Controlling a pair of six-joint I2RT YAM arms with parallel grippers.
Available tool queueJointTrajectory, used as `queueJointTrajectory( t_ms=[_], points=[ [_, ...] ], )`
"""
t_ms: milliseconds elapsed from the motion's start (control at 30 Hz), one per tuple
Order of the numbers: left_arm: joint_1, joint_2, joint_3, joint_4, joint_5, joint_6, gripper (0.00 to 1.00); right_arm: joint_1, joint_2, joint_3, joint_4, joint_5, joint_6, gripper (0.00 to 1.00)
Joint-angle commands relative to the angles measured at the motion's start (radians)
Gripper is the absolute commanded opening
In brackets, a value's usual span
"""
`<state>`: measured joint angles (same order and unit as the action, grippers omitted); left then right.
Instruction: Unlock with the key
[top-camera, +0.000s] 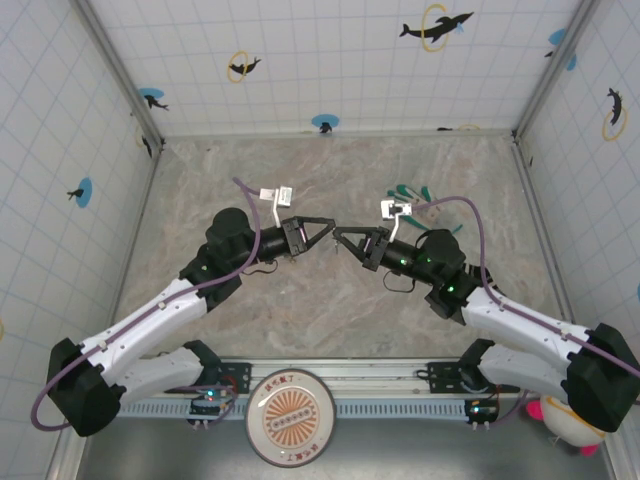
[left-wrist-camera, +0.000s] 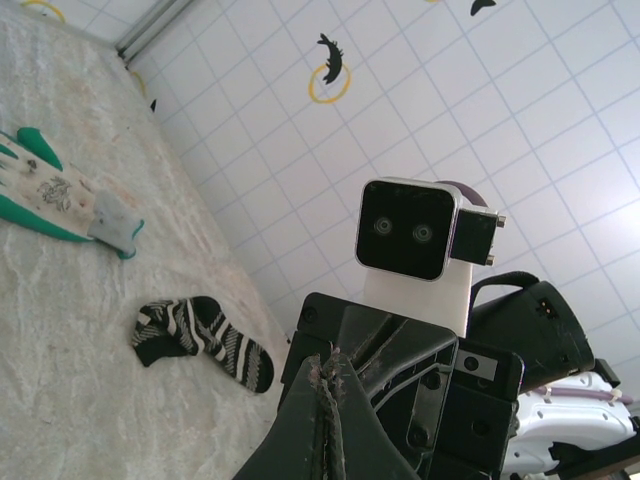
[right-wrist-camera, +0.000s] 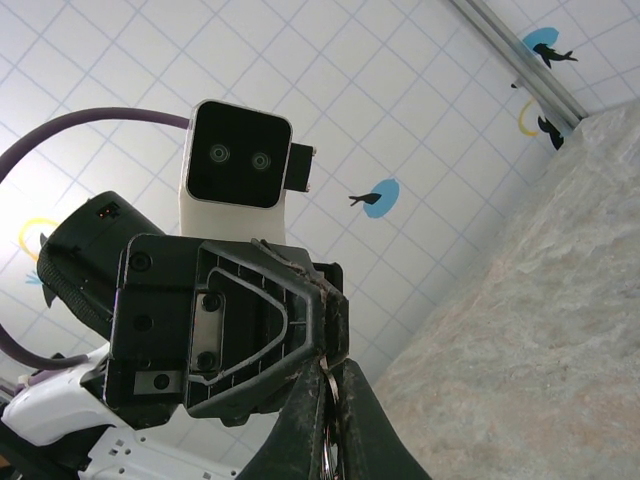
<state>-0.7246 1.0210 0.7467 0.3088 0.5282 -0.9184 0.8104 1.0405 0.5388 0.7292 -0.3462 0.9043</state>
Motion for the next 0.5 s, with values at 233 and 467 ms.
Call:
queueJointTrajectory(
  t_ms=[233,467],
  points=[
    [0.025,-0.033,0.004,-0.117,-0.158,0.021,0.66,-0.055,-0.122,-0.063,-0.098,0.044,-0.052,0.0],
    [0.027,0.072,0.089,-0.33,-0.274,0.085,0.75,-0.109,-0.282,-0.106,-0.341,0.18,-0.106,0.0]
  ],
)
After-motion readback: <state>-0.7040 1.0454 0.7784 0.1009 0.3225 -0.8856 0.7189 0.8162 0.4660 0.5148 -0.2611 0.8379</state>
